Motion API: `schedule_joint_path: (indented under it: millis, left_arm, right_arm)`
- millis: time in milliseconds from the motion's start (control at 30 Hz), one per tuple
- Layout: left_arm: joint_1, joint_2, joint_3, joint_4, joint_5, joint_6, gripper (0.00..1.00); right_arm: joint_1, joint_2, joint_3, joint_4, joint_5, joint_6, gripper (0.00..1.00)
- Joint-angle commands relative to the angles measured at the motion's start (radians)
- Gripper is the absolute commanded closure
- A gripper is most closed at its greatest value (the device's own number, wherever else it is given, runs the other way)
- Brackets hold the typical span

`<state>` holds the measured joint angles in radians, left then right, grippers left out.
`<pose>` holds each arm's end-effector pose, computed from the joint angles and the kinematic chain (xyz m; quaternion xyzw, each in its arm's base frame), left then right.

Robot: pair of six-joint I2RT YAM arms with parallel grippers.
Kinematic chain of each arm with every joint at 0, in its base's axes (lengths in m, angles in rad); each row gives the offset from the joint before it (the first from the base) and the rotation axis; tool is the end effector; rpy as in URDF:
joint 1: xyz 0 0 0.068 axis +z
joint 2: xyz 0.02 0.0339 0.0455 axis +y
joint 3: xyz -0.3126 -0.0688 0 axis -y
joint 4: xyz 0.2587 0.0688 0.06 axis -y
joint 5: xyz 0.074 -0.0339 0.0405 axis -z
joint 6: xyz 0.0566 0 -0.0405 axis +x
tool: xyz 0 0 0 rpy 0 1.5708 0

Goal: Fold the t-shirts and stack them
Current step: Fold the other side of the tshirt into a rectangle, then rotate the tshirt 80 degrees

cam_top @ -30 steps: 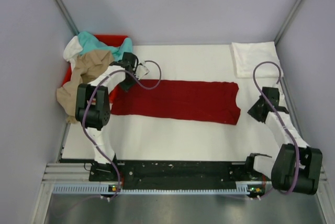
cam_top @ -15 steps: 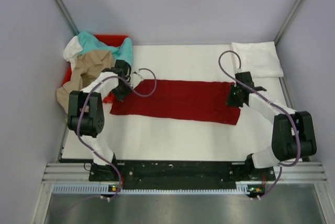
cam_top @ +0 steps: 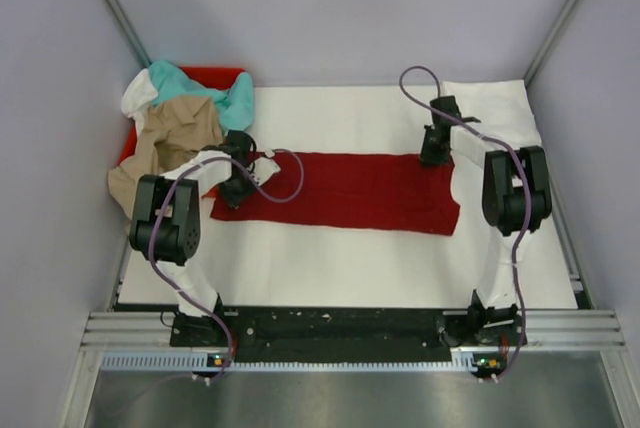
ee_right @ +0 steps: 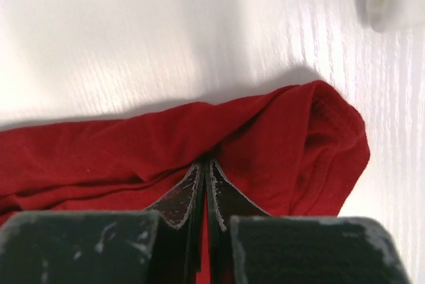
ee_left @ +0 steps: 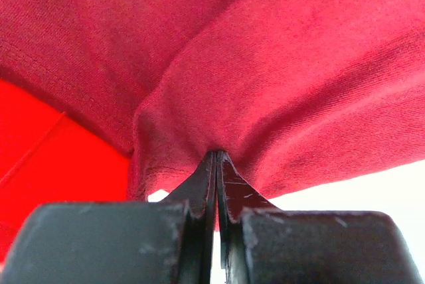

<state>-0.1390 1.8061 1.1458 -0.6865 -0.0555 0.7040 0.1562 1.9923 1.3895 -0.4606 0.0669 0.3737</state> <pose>0.3599 -0.0472 0.1789 0.4036 0.9077 0.0576 0.0996 0.4534 0.0676 0.1875 0.1133 0.9608 0.0344 0.2506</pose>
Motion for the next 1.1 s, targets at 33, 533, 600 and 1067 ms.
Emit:
schedule_joint_path:
  millis: [33, 533, 600, 1067]
  left_arm:
    - [-0.083, -0.011, -0.121, 0.041, 0.016, 0.084, 0.98]
    - [-0.370, -0.169, -0.175, -0.393, 0.497, 0.224, 0.89]
    - [-0.361, -0.204, -0.146, -0.432, 0.499, 0.216, 0.88]
    - [-0.007, -0.101, 0.173, -0.362, 0.358, 0.005, 0.84]
  right_arm:
    - [-0.015, 0.166, 0.195, -0.118, -0.153, 0.011, 1.00]
    - [-0.020, 0.585, 0.943, -0.069, -0.444, 0.222, 1.00]
    - [-0.020, 0.533, 0.948, -0.033, -0.457, 0.203, 1.00]
    - [-0.018, -0.073, 0.157, 0.013, -0.179, 0.036, 1.00]
